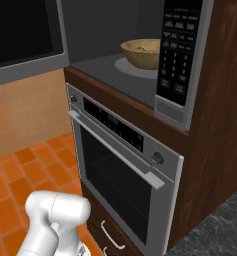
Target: Pick the lime from the sink and place it in the bowl. Then pick the bowl and place it in the microwave. Then close the microwave door and press the start button.
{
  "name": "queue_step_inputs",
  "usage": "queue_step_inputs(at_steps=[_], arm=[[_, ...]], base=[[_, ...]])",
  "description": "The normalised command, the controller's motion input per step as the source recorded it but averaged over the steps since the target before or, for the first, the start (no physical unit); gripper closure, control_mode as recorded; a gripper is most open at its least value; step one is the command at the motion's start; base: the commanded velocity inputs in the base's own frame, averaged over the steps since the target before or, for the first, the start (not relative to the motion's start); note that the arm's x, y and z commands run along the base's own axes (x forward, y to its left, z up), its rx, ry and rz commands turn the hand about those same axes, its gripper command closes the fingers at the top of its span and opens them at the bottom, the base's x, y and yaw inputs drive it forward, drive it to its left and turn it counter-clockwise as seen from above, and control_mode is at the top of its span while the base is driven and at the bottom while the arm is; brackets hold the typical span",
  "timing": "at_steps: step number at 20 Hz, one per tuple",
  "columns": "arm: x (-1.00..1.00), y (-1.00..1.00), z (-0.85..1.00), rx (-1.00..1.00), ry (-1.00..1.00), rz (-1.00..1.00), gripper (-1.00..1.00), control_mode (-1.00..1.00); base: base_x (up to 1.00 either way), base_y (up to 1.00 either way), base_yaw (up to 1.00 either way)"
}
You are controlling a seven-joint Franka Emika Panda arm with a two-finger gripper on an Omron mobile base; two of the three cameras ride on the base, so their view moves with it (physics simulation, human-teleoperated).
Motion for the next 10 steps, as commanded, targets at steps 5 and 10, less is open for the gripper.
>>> queue_step_inputs(at_steps=[5, 10], arm=[[0.24, 0.91, -0.40, -0.10, 0.00, 0.00, -1.00, -1.00], [0.22, 0.99, -0.39, -0.11, 0.00, 0.00, -1.00, -1.00]], base=[[0.00, 0.00, 0.00], [0.00, 0.00, 0.00]])
